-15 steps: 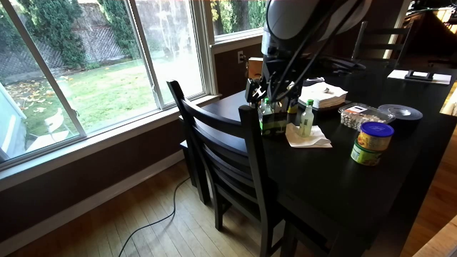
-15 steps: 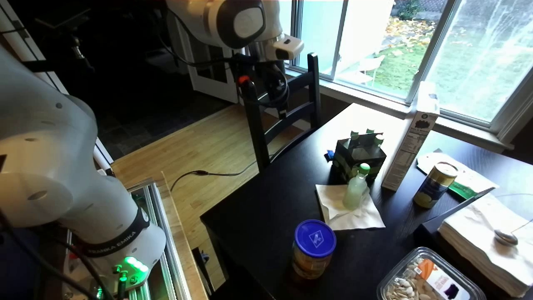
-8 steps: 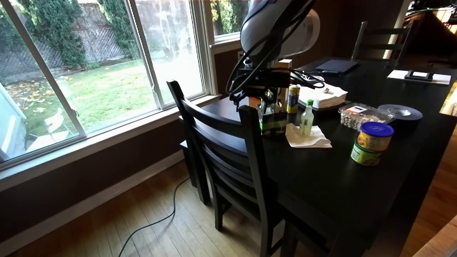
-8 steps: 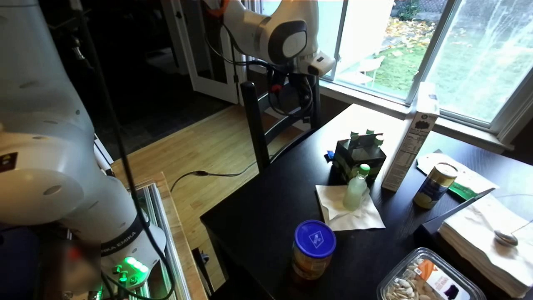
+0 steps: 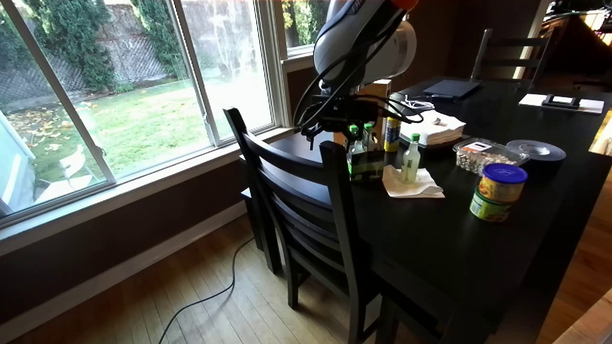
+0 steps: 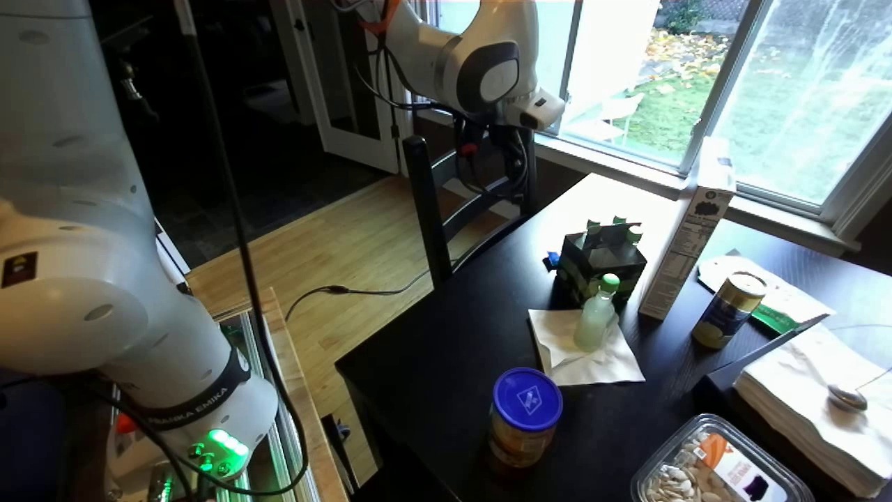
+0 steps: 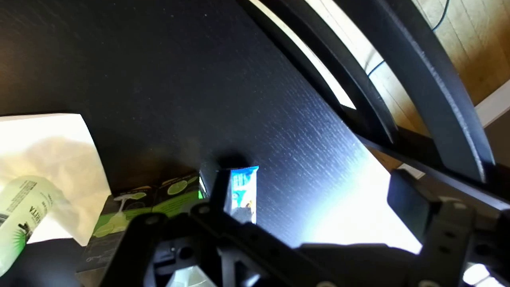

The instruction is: Move the blue packet to the right

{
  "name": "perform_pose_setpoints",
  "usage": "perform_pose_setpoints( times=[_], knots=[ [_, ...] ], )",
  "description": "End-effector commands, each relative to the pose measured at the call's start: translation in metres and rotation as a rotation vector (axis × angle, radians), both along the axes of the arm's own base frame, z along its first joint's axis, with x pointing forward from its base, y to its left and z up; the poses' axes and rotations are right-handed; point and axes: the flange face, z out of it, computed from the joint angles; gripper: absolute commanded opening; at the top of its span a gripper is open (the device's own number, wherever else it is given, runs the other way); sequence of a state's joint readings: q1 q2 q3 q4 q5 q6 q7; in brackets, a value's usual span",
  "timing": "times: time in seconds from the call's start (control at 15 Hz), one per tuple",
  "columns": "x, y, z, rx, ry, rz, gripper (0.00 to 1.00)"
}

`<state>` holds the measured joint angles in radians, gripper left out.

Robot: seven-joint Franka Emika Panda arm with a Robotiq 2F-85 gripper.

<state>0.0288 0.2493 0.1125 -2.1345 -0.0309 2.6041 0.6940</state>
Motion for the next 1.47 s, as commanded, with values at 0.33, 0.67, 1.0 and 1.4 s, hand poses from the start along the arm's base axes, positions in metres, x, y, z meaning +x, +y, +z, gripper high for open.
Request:
perform_pose_setpoints(
  times=[0.33,0.67,1.0,1.4],
  knots=[
    [0.054,-0.036,-0.094,-0.044,-0.021,-0.227,1.0],
    [0.069,-0.026,-0.134,-0.098,-0.035,-0.231,1.0],
    [0.08,-0.016,-0.149,-0.146,-0.044,-0.227,1.0],
    [0.085,-0.014,-0.164,-0.164,-0.032,-0.223,0.89]
  ],
)
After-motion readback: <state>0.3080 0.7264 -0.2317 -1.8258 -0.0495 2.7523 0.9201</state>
